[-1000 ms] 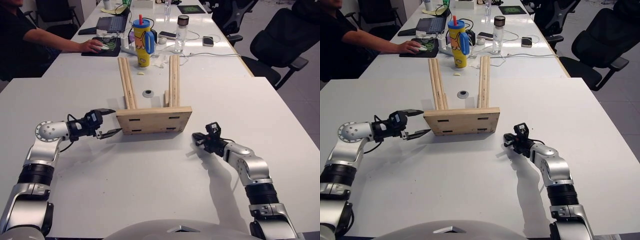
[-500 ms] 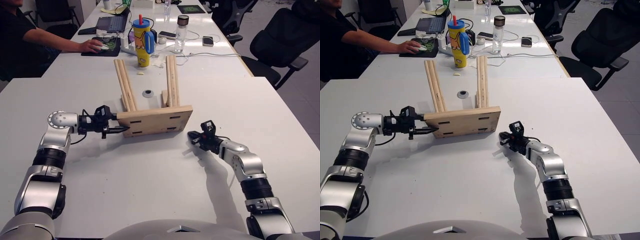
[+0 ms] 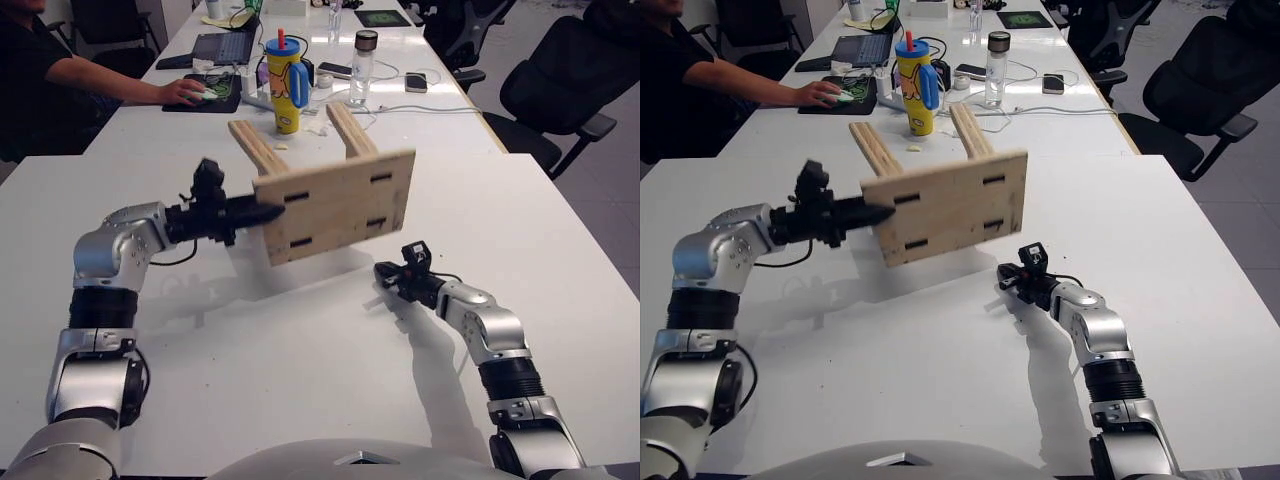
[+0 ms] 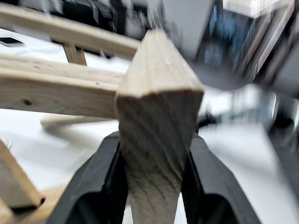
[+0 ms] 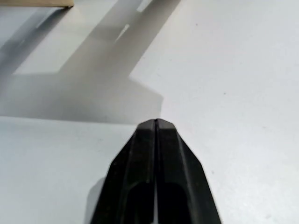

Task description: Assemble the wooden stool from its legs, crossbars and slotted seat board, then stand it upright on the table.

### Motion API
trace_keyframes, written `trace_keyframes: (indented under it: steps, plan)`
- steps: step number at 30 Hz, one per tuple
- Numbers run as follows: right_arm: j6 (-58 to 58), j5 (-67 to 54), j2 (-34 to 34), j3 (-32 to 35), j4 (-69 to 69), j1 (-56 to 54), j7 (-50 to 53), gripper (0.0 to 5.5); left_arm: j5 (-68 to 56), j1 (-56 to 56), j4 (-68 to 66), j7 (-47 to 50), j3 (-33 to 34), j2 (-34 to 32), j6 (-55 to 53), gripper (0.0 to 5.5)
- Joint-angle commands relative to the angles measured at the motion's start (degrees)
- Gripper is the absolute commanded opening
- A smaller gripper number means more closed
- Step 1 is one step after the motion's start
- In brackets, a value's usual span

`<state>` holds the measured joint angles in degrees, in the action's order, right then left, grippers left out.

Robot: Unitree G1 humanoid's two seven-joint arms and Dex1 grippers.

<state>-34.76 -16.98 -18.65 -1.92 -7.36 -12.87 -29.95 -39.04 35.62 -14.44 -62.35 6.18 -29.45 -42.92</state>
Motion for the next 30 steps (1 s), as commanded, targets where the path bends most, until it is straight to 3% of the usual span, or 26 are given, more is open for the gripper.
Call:
trace_keyframes:
  steps: [1, 6, 12, 15, 16, 26, 30]
  plan:
    - [-9.8, -1.1, 2.5, -0.5, -1.3, 3.4, 2.9, 0.0, -24.3, 20.9, -9.5, 36.9, 25.2, 7.2, -11.7, 1.31]
    - [-13.0, -0.6, 3.1, -2.0, -1.3, 3.2, 4.2, 0.0, -25.3, 20.2, -11.4, 58.4, 31.6, 10.0, -6.5, 1.31]
    - [-13.0, -0.2, 4.2, -2.5, -1.5, 2.0, 5.3, 0.0, -23.9, 11.2, -11.9, 67.6, 36.1, 14.9, 1.9, 1.31]
    - [-13.4, -0.3, 4.4, -2.5, -1.6, 1.2, 5.9, 0.0, -23.5, 7.7, -12.0, 68.0, 37.8, 16.1, 5.9, 1.31]
    - [-13.6, -0.4, 4.3, -2.4, -1.5, 1.0, 6.0, 0.0, -22.3, 6.5, -12.9, 68.1, 37.7, 15.8, 7.5, 1.69]
    - [-15.3, -0.7, 3.7, -2.9, -0.7, 1.7, 5.8, 0.0, -29.6, 1.6, -5.3, 61.8, 41.2, 17.8, 13.1, 3.35]
    - [-15.6, -1.0, 3.8, -2.6, -0.3, 2.4, 5.9, 0.0, -32.8, -2.7, 2.8, 57.5, 39.0, 19.9, 11.3, 3.65]
